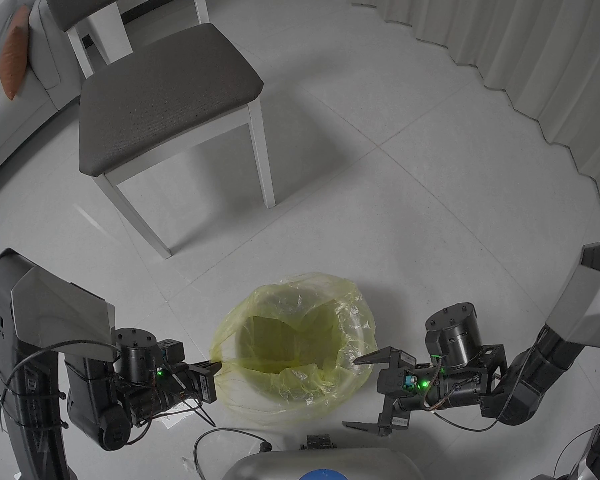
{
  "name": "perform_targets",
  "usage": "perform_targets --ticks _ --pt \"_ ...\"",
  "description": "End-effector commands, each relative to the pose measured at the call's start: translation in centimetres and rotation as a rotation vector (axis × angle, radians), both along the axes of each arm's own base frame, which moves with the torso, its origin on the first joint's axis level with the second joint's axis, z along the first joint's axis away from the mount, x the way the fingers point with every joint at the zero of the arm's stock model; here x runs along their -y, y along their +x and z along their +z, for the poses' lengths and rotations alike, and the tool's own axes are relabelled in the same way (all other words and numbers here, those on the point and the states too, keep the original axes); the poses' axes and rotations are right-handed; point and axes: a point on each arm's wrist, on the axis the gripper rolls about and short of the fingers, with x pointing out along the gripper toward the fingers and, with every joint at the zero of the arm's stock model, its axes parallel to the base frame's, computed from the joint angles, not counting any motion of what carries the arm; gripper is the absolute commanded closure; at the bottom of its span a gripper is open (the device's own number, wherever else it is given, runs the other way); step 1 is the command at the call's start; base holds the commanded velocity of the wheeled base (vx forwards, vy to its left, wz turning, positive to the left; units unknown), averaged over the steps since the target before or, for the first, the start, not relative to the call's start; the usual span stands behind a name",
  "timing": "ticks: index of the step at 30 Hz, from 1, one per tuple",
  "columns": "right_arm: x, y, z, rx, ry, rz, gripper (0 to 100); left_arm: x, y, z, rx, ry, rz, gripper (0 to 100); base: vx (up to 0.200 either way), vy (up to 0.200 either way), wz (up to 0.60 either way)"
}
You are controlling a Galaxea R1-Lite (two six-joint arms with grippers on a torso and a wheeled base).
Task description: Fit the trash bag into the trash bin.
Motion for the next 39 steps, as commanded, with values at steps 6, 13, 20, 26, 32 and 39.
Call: perform_targets --ticks 6,13,20,26,32,39 --pt "3.4 2.5 0.6 0.028 0.019 -0.136 0 0.7 1.0 -2.3 -0.019 0.021 -0.008 100 0.0 0.0 0.0" --pt "5.1 4.8 1.3 0.044 0.069 -0.196 0 0.9 0.9 -2.4 -0.024 0.022 -0.016 100 0.0 0.0 0.0" --pt "4.3 6.7 1.7 0.002 0.158 -0.251 0 0.8 0.5 -2.2 -0.029 0.025 -0.019 100 0.0 0.0 0.0" --pt "3.2 7.8 1.1 -0.118 0.247 -0.331 0 1.0 0.4 -2.0 -0.023 0.023 -0.027 100 0.0 0.0 0.0" --pt "3.1 9.3 0.0 -0.237 0.319 -0.43 0 1.0 0.4 -1.8 -0.02 0.022 -0.027 100 0.0 0.0 0.0" --pt "4.0 10.5 -0.9 -0.282 0.294 -0.476 0 1.0 0.4 -1.8 -0.019 0.021 -0.027 100 0.0 0.0 0.0"
